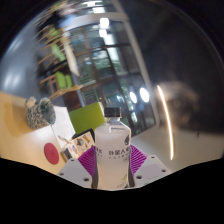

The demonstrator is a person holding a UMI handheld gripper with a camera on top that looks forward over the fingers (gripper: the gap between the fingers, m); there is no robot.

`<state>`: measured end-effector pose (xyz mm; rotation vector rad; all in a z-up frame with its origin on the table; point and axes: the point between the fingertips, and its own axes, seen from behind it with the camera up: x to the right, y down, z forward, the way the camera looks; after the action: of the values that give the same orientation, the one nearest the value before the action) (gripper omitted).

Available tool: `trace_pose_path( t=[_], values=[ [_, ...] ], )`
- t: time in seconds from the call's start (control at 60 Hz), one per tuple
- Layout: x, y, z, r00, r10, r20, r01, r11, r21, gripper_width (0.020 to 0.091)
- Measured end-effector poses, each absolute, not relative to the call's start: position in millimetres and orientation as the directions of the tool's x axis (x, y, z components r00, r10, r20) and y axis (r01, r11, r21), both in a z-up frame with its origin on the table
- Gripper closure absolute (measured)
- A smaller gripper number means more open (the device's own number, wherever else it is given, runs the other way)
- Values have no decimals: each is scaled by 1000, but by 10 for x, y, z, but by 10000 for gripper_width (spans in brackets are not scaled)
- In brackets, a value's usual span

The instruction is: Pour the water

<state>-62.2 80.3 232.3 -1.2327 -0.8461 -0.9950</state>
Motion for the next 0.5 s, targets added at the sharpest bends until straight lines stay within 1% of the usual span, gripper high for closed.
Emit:
trace_pose_path(
  t=[0.067, 0.083, 0.133, 0.167, 0.183, 0.217, 0.267, 0.3, 0.333, 0.367, 0.433, 0.45, 0.5],
  values=[
    [-880, 1023, 2261, 117, -116, 986, 993, 49, -112, 692],
    [-981, 1016, 2288, 58, -111, 992, 997, 48, -53, 692],
    [-1140, 1136, 2188, -117, -103, 988, 992, 41, 121, 693],
    [-1224, 1195, 2101, -224, -96, 970, 973, 40, 228, 694],
    [-1164, 1292, 1988, -275, -78, 958, 959, 55, 279, 691],
    [-1375, 1244, 1974, -367, -71, 928, 927, 54, 371, 691],
    [-1421, 1287, 1879, -507, -67, 859, 858, 60, 511, 692],
    [-1441, 1300, 1878, -595, -82, 800, 798, 59, 600, 692],
    [-1323, 1345, 1850, -664, -103, 740, 739, 56, 671, 693],
    [-1470, 1278, 1931, -704, -113, 701, 701, 47, 712, 691],
    [-1424, 1180, 1971, -737, -116, 666, 666, 43, 745, 689],
    [-1283, 1209, 1929, -743, -115, 659, 659, 47, 751, 688],
    [-1372, 1166, 1939, -756, -110, 645, 645, 43, 763, 688]
  ],
)
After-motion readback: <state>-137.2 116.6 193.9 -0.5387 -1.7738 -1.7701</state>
